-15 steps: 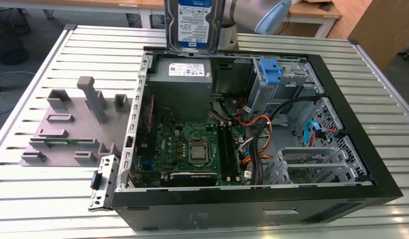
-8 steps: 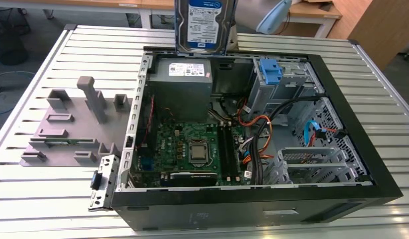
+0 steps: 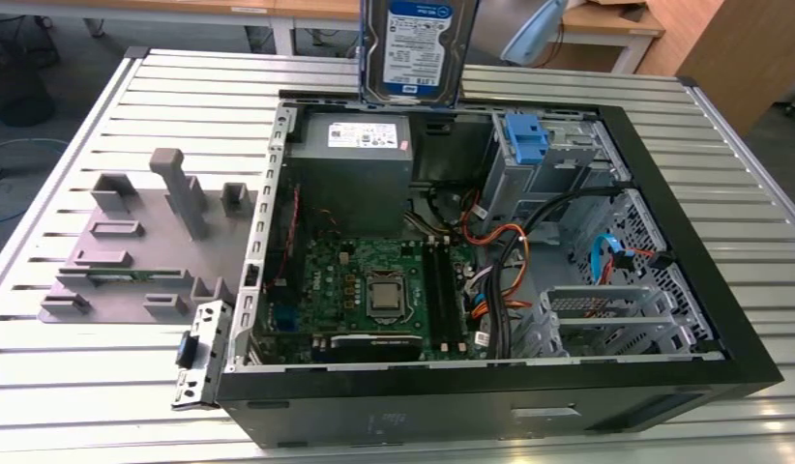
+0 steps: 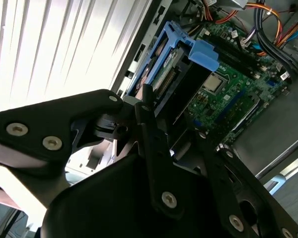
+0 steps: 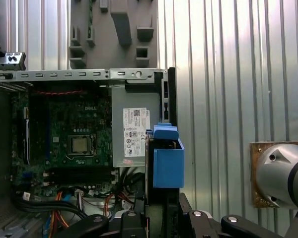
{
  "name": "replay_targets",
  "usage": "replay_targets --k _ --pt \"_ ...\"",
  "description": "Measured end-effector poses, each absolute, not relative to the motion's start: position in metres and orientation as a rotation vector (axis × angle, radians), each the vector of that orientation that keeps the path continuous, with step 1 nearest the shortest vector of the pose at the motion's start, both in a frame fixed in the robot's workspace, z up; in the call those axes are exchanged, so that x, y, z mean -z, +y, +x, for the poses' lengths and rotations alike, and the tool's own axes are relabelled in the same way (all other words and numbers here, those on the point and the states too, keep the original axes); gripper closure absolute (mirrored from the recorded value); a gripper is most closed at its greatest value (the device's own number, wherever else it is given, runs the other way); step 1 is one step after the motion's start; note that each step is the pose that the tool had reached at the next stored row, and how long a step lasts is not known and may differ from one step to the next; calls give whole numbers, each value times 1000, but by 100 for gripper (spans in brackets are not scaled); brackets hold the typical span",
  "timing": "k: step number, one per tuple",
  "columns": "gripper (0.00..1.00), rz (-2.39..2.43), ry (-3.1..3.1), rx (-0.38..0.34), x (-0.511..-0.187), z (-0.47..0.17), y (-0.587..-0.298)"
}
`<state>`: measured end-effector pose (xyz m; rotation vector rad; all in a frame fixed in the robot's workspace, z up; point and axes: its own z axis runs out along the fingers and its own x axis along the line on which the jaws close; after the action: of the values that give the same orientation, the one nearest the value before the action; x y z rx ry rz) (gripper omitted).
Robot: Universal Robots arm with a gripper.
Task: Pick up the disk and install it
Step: 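Pick up the disk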
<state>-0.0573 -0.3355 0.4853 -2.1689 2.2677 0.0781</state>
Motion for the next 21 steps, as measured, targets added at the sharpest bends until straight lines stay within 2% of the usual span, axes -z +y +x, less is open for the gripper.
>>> replay_targets --k 21 --pt "65 -2170 2269 -76 -485 -41 -338"
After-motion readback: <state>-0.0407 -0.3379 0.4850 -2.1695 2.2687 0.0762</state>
